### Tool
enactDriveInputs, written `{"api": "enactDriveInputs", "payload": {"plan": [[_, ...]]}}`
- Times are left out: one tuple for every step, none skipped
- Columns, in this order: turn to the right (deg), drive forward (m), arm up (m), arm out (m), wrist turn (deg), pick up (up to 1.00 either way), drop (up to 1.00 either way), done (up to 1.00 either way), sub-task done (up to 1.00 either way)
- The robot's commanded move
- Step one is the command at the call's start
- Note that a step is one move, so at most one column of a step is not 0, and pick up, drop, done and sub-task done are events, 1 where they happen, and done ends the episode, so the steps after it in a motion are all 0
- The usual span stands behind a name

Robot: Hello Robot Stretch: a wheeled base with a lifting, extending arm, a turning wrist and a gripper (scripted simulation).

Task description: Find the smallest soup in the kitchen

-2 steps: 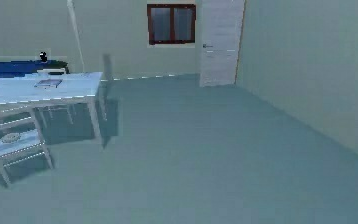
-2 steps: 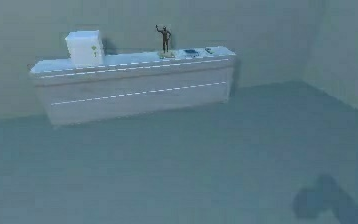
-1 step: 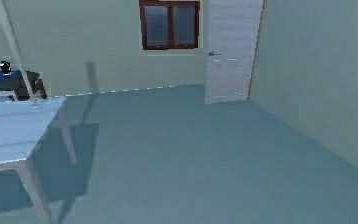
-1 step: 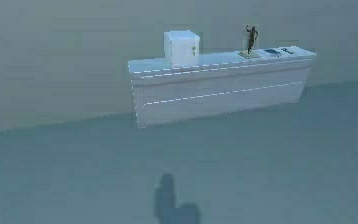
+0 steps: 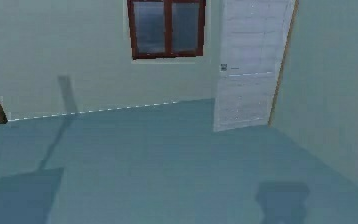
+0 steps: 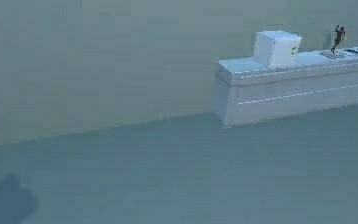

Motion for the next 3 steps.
{"api": "enactDriveInputs", "payload": {"plan": [[0.0,1.0,0.0,0.0,0.0,0.0,0.0,0.0,0.0],[3.0,0.0,0.0,0.0,0.0,0.0,0.0,0.0,0.0],[0.0,1.0,0.0,0.0,0.0,0.0,0.0,0.0,0.0]]}}
